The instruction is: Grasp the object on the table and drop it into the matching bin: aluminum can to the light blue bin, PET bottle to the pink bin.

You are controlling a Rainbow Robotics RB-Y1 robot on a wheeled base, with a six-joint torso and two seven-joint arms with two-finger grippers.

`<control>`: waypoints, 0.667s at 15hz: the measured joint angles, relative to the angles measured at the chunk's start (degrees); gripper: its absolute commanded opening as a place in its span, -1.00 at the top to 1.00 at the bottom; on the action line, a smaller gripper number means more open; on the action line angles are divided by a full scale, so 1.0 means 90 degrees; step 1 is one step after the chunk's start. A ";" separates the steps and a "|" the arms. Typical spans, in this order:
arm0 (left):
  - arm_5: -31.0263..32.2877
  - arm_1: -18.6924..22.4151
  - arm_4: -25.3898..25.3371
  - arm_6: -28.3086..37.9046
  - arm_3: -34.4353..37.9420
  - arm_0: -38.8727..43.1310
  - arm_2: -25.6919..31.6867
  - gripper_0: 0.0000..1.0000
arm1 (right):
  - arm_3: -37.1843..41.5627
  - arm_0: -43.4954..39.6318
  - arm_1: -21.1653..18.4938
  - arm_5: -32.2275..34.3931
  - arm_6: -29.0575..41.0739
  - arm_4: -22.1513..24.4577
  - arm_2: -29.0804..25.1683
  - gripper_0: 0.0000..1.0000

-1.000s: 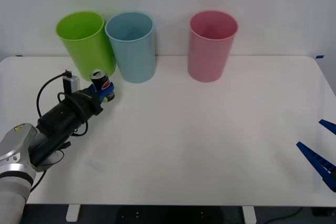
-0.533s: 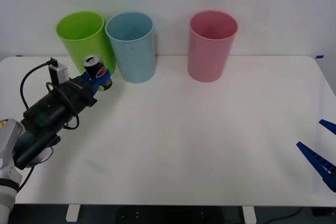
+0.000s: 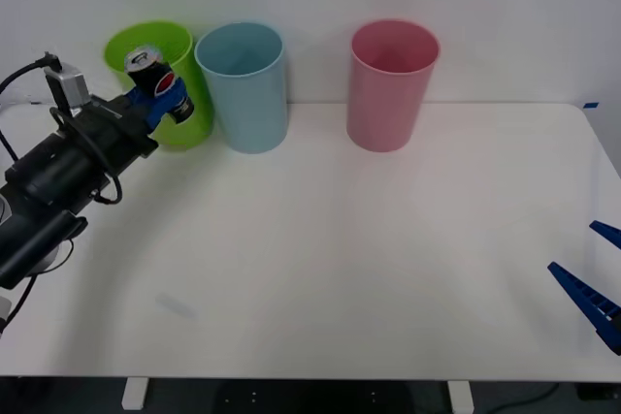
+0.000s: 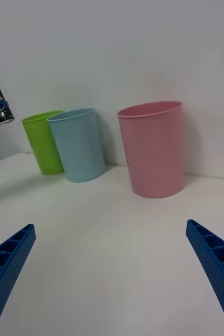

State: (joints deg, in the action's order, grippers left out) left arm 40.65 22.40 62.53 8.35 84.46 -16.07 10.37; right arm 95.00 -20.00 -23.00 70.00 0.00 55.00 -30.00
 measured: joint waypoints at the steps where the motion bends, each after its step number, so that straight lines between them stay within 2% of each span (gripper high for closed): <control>1: -0.0047 0.0001 -0.0002 0.0074 0.0001 -0.0101 0.0007 1.00 | 0.0000 0.0000 0.0000 0.0000 0.0000 0.0000 0.0000 -1.00; 3: -0.0160 0.0001 0.0228 0.0474 0.0001 -0.0365 0.0051 1.00 | 0.0000 0.0000 0.0000 0.0000 0.0000 0.0000 0.0000 -1.00; 7: -0.0492 0.0001 0.1103 0.1378 -0.0122 -0.1052 0.0089 1.00 | 0.0000 0.0000 0.0000 0.0000 0.0000 0.0000 0.0000 -1.00; 10: -0.0565 0.0001 0.1502 0.1479 -0.0821 -0.1785 0.0090 1.00 | 0.0000 0.0000 0.0000 0.0000 0.0001 0.0000 0.0000 -1.00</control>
State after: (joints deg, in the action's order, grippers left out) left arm 35.56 22.42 76.04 21.66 77.07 -32.13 11.18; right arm 95.00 -20.00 -23.00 70.00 0.00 55.00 -30.00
